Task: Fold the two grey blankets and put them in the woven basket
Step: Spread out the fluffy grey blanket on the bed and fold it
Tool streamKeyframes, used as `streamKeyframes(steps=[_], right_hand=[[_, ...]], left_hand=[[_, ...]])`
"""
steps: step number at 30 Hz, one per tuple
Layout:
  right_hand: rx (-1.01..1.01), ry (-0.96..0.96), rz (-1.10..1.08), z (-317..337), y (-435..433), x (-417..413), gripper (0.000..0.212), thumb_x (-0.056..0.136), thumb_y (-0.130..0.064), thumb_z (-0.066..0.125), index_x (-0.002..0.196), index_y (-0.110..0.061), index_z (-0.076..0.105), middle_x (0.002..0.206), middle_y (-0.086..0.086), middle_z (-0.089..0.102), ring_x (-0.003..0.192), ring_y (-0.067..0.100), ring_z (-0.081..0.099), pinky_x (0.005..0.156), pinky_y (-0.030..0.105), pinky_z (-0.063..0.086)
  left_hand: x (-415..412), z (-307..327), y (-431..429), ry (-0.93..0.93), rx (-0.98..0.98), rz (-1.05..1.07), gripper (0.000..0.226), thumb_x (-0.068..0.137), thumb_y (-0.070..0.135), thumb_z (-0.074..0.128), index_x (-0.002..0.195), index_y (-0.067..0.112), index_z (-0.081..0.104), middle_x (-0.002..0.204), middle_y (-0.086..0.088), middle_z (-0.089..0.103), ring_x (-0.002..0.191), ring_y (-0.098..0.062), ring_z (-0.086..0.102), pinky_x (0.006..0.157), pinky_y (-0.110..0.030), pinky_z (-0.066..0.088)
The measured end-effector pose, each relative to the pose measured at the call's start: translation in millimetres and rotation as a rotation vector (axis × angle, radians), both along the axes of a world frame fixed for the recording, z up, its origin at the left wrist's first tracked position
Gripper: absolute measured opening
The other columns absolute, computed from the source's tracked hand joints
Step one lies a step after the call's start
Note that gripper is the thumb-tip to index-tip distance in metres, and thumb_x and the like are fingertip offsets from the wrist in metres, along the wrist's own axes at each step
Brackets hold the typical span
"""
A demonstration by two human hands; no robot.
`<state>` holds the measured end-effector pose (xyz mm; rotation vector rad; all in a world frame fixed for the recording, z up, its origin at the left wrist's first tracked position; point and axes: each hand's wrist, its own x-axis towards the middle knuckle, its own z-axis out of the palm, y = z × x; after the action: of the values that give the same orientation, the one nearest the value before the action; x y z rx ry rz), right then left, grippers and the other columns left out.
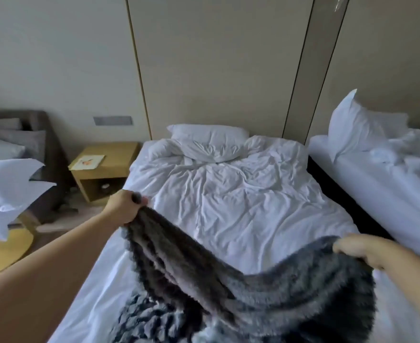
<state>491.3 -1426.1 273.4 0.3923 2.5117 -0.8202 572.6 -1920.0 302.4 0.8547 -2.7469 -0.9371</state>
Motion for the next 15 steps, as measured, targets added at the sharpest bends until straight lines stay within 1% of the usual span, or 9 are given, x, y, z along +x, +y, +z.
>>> streamKeyframes(steps=[1,3,5,6,7,9,12,13,15], right_hand=[[-0.113,0.111,-0.104,-3,-1,-4,0.019,0.087,-0.005,0.051,0.099,0.004,0.062,0.083,0.021,0.061,0.071,0.031,0.059,0.066,0.034,0.045],[-0.259,0.515,-0.375,5,-11,-12,0.035,0.089,-0.006,0.047,0.122,0.001,0.056,0.091,0.021,0.06,0.072,0.03,0.055,0.065,0.035,0.041],[-0.297,0.722,-0.469,2,-25,1,0.037,0.088,-0.007,0.046,0.124,-0.006,0.057,0.102,0.019,0.062,0.08,0.029,0.055,0.071,0.034,0.037],[-0.304,0.691,-0.467,-10,-33,12,0.035,0.088,-0.01,0.048,0.122,-0.008,0.058,0.105,0.017,0.063,0.085,0.03,0.056,0.072,0.034,0.038],[-0.285,0.563,-0.416,-32,-39,29,0.032,0.089,-0.015,0.049,0.12,-0.01,0.057,0.104,0.015,0.064,0.085,0.031,0.057,0.071,0.034,0.04],[-0.192,0.11,-0.292,-90,-48,74,0.028,0.092,-0.023,0.052,0.118,-0.012,0.054,0.1,0.015,0.061,0.088,0.032,0.057,0.073,0.035,0.045],[-0.091,-0.541,-0.29,-164,-45,154,0.046,0.096,-0.015,0.052,0.14,-0.005,0.043,0.145,0.016,0.041,0.127,0.033,0.044,0.101,0.042,0.038],[-0.039,-0.633,-0.293,-179,-41,176,0.05,0.097,-0.012,0.052,0.143,-0.003,0.038,0.153,0.015,0.03,0.136,0.032,0.036,0.106,0.043,0.033],[0.031,-0.693,-0.332,-195,-33,204,0.046,0.097,-0.005,0.05,0.14,0.006,0.038,0.152,0.02,0.03,0.135,0.033,0.036,0.105,0.04,0.033]], left_hand=[[-1,-8,0,0.139,0.001,0.051,0.017,0.089,0.031,0.063,0.073,0.023,0.066,0.077,0.002,0.059,0.084,-0.025,0.059,0.071,-0.026,0.037],[6,-22,4,0.296,-0.047,0.102,0.013,0.089,0.02,0.06,0.084,0.025,0.07,0.083,-0.001,0.065,0.091,-0.028,0.062,0.073,-0.027,0.039],[16,-49,13,0.205,-0.01,0.075,0.024,0.09,0.03,0.06,0.11,0.02,0.069,0.108,-0.01,0.069,0.107,-0.032,0.06,0.082,-0.03,0.043],[23,-68,17,0.081,0.013,0.057,0.033,0.091,0.037,0.059,0.117,0.018,0.066,0.116,-0.012,0.066,0.112,-0.033,0.058,0.086,-0.031,0.041],[37,-89,20,-0.07,-0.001,0.026,0.037,0.091,0.042,0.058,0.117,0.016,0.064,0.12,-0.014,0.064,0.113,-0.034,0.056,0.087,-0.031,0.039],[75,-136,30,-0.423,-0.047,-0.049,0.045,0.09,0.049,0.055,0.115,0.012,0.059,0.126,-0.017,0.06,0.117,-0.033,0.053,0.091,-0.031,0.038],[133,-198,42,-0.882,0.08,-0.122,0.057,0.097,0.046,0.046,0.137,0.005,0.042,0.14,-0.017,0.047,0.126,-0.03,0.048,0.103,-0.032,0.038],[148,-212,46,-0.958,0.236,-0.084,0.047,0.098,0.037,0.046,0.13,0.002,0.05,0.131,-0.018,0.056,0.118,-0.029,0.056,0.099,-0.036,0.044],[169,-232,58,-1.077,0.631,0.027,0.032,0.097,0.023,0.047,0.084,0.004,0.069,0.076,-0.015,0.071,0.066,-0.022,0.071,0.064,-0.033,0.055]])
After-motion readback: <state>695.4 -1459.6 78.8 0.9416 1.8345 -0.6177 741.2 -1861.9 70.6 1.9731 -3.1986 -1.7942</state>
